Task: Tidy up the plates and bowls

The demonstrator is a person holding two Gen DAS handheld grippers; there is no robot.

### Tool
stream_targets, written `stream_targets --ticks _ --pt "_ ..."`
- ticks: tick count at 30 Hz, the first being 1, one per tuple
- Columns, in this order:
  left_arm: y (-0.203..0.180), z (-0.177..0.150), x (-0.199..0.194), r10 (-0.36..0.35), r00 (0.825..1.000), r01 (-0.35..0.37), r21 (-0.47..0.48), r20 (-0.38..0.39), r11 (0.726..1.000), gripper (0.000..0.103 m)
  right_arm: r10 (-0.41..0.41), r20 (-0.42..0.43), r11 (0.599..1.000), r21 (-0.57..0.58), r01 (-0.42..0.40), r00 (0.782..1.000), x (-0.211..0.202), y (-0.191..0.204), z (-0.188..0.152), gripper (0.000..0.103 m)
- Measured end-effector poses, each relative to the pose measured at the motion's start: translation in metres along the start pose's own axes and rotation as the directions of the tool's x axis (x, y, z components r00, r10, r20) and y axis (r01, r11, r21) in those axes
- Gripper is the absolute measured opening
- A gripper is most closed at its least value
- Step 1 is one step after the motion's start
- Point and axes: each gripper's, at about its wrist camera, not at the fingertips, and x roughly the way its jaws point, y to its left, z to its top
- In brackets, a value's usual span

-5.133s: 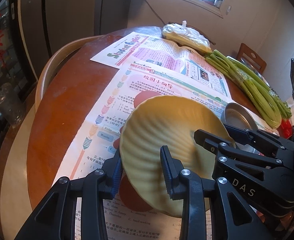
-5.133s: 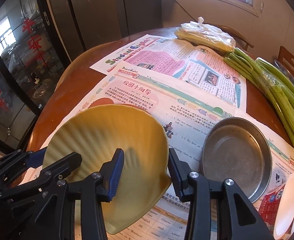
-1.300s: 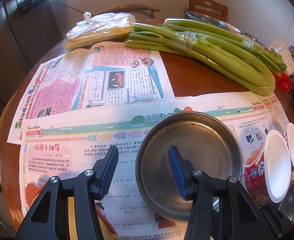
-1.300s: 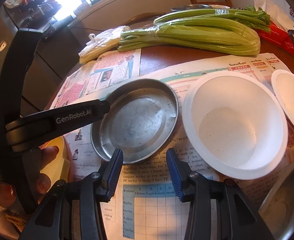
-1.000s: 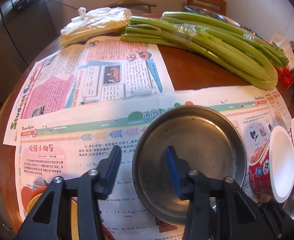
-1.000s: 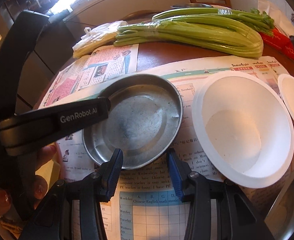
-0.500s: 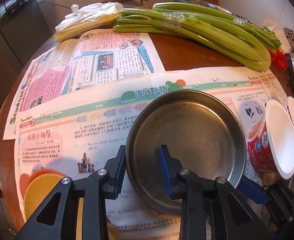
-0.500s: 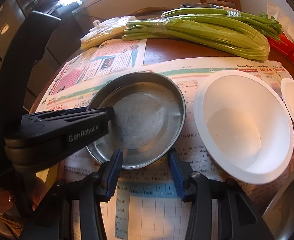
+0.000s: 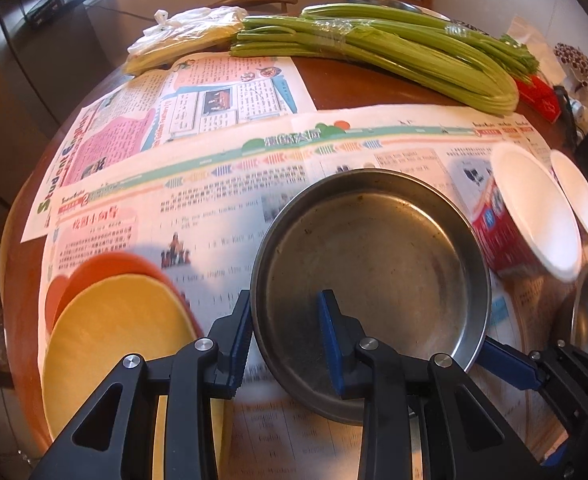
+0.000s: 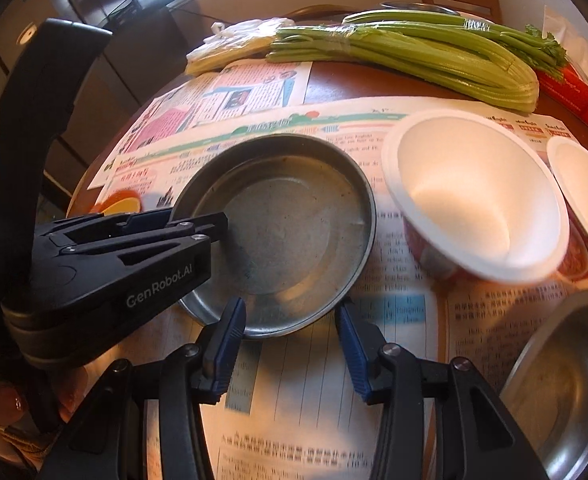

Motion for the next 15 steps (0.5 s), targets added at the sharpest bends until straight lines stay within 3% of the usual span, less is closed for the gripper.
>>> stream_targets --ticks 15 --pt "-0.014 -0.061 -0.03 0.026 1.0 -0.026 -0.004 0.016 1.0 0.033 0.03 -0.039 0.996 -0.079 -0.033 0.999 -0.026 0.005 -0.048 0.047"
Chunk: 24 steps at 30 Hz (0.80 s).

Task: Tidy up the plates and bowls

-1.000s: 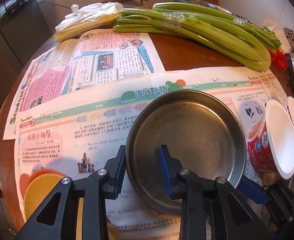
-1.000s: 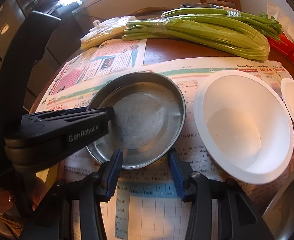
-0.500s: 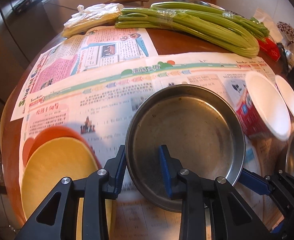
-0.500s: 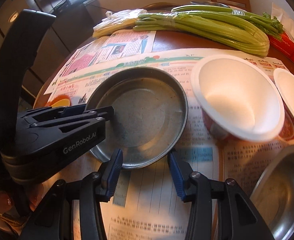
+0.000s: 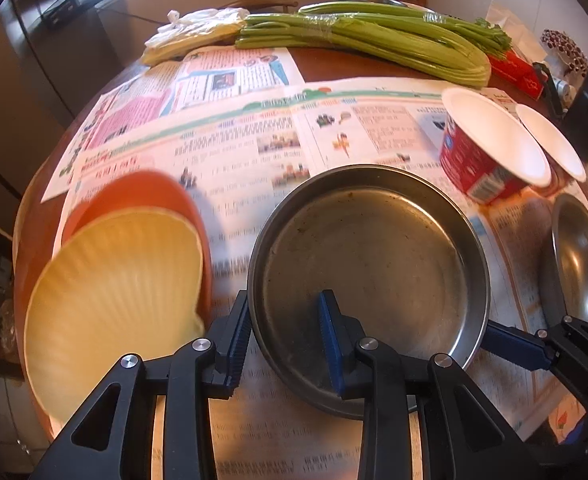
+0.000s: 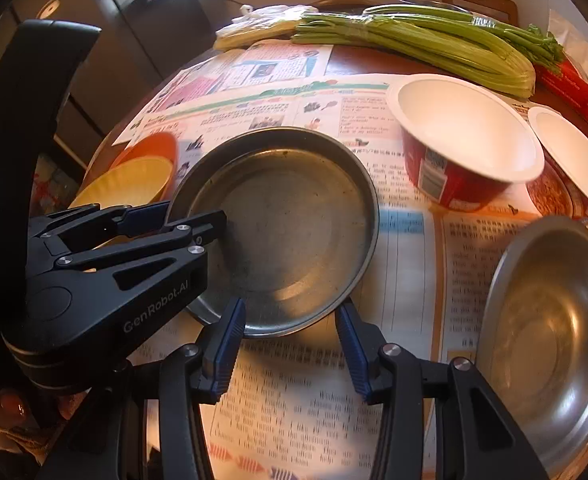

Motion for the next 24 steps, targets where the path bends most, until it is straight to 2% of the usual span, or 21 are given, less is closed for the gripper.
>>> stream_targets --ticks 14,19,24 --pt "0.006 -0.053 -0.023 -0.025 1.0 0.026 -0.114 0.016 0.993 0.034 0.031 -0.018 0.991 -0.129 -0.033 0.999 -0.013 0.011 -0.027 0.047" --pt "0.023 -0.067 -0.026 -0.099 0.994 0.109 -0.219 0.056 0.97 0.034 0.053 0.018 0.988 -0.149 -0.049 0.998 -0.019 0.01 -0.03 0.047" --pt "0.038 -0.067 -0.028 -0.103 0.989 0.13 -0.298 0.107 0.946 0.034 0.031 0.069 0.989 -0.147 -0.02 0.997 -0.017 0.007 -0.026 0.048"
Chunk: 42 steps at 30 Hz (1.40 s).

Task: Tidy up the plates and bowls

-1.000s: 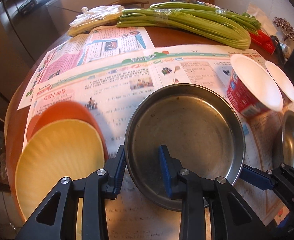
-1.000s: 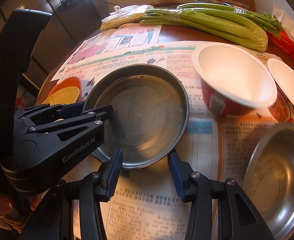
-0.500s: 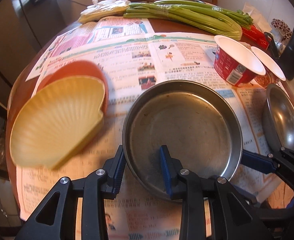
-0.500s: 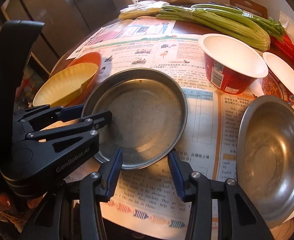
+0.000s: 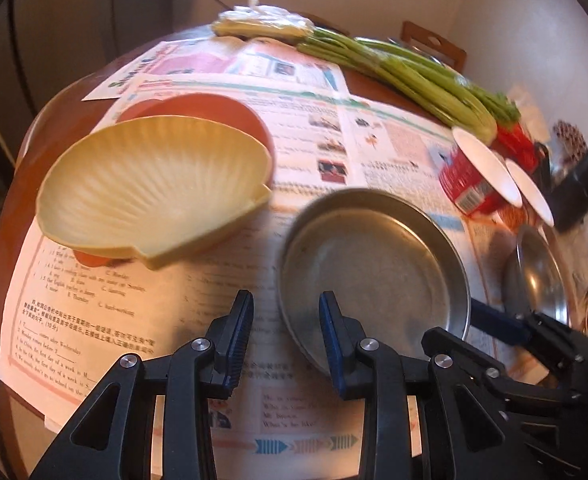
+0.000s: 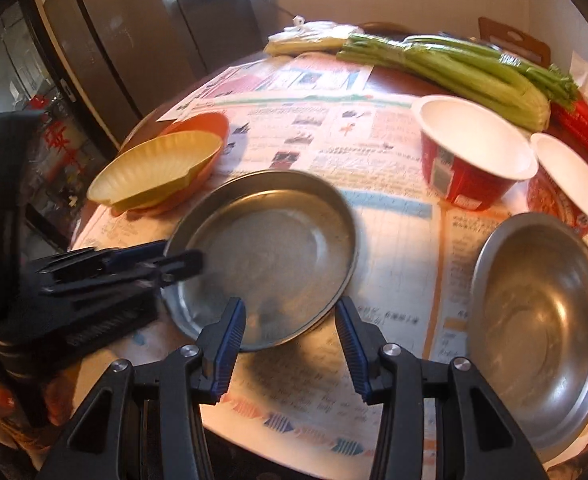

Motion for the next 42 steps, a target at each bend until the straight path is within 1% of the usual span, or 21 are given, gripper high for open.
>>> stream_targets --ticks 3,5,6,9,10,12,15,18,20,27,34,38,42 --pt "0.0 0.002 0.006 0.007 1.0 -0.007 -0.013 0.0 1.0 0.034 -0.007 0.0 1.0 0.009 0.007 1.0 0.007 -0.003 0.004 0.048" --pt "-0.001 0.002 0.01 0.009 1.0 -0.01 -0.018 -0.003 1.0 0.034 -0.01 0.015 1.0 0.009 0.01 1.0 0.01 -0.004 0.005 0.047" --pt "-0.002 0.003 0.011 0.015 1.0 -0.015 -0.017 0.009 1.0 0.034 -0.019 0.021 1.0 0.005 0.019 1.0 0.012 -0.004 0.007 0.047" --pt "-0.006 0.005 0.015 0.015 1.0 -0.015 -0.012 0.019 1.0 0.033 -0.04 0.04 0.999 -0.027 0.041 0.998 0.016 -0.001 0.008 0.047" --pt "-0.008 0.006 0.016 0.02 1.0 -0.02 -0.004 0.021 1.0 0.031 -0.044 0.047 0.998 -0.043 0.046 0.998 0.017 0.0 0.008 0.047" --pt "-0.011 0.005 0.016 0.037 0.999 -0.037 0.002 0.026 0.999 0.031 -0.048 0.054 0.997 -0.058 0.051 0.997 0.017 0.001 0.008 0.045" --pt "-0.012 0.006 0.015 0.032 0.999 -0.032 -0.005 0.021 0.999 0.031 -0.052 0.058 0.996 -0.064 0.055 0.997 0.016 0.0 0.009 0.045" --pt "-0.019 0.005 0.008 0.047 0.998 -0.048 0.016 0.038 0.999 0.031 -0.055 0.061 0.996 -0.068 0.059 0.997 0.013 0.0 0.009 0.045" --pt "-0.022 0.005 0.003 0.054 0.997 -0.056 0.022 0.048 0.998 0.034 -0.054 0.064 0.996 -0.072 0.059 0.996 0.01 0.0 0.009 0.045" --pt "-0.027 0.005 -0.008 0.029 0.998 -0.029 0.006 0.057 1.0 0.036 -0.043 0.094 0.995 -0.081 0.051 0.995 -0.006 -0.003 0.01 0.045" --pt "-0.03 0.01 -0.021 0.025 0.996 -0.025 0.002 0.086 1.0 0.036 -0.035 0.115 0.996 -0.083 0.044 0.993 -0.017 -0.004 0.014 0.046" --pt "-0.026 0.014 -0.031 0.021 0.993 -0.019 -0.019 0.115 1.0 0.037 -0.033 0.119 0.993 -0.107 0.046 0.992 -0.022 0.002 0.021 0.046" --pt "-0.015 0.019 -0.041 0.032 0.99 -0.026 -0.042 0.135 0.999 0.037 -0.007 0.129 0.992 -0.121 0.023 0.992 -0.026 0.01 0.031 0.046"
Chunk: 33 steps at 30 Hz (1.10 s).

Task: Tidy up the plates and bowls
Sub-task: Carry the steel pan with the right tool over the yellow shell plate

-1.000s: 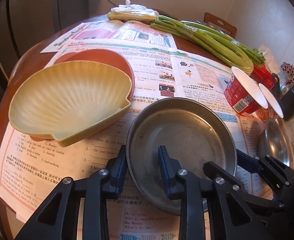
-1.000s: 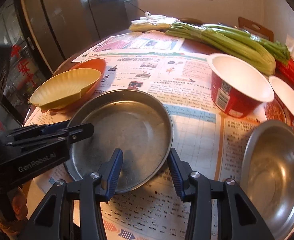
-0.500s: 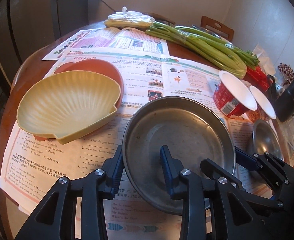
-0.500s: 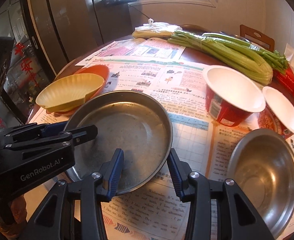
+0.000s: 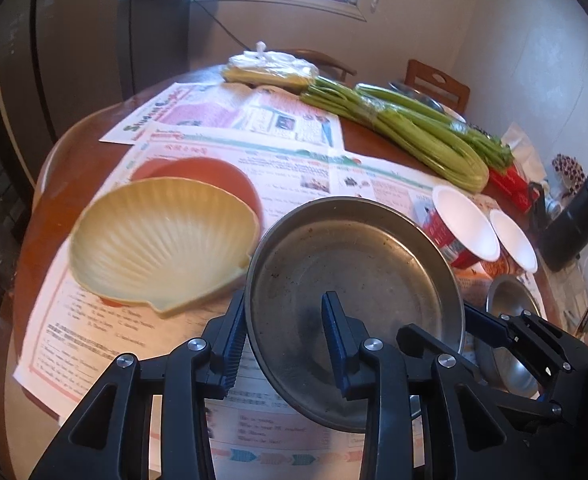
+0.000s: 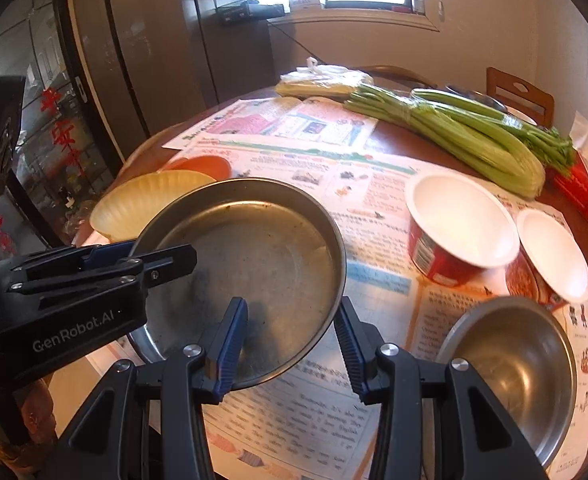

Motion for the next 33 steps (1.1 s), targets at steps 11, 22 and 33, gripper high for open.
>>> stream_targets --ticks 11,22,33 --pt "0.045 0.021 -0.026 0.049 0.997 -0.046 -0.058 0.052 0.997 0.041 0.053 0.04 0.995 -0.082 -0.05 0.998 0.002 0.043 0.04 0.046" --pt "0.095 0.033 -0.03 0.115 0.992 -0.109 -0.117 0.05 0.987 0.042 0.105 0.015 0.984 -0.148 -0.102 0.994 0.029 0.088 0.068 0.046" --pt "0.115 0.033 -0.005 0.1 0.995 -0.099 -0.151 0.0 0.984 0.042 0.106 -0.048 0.984 -0.141 -0.112 0.993 0.059 0.099 0.072 0.046"
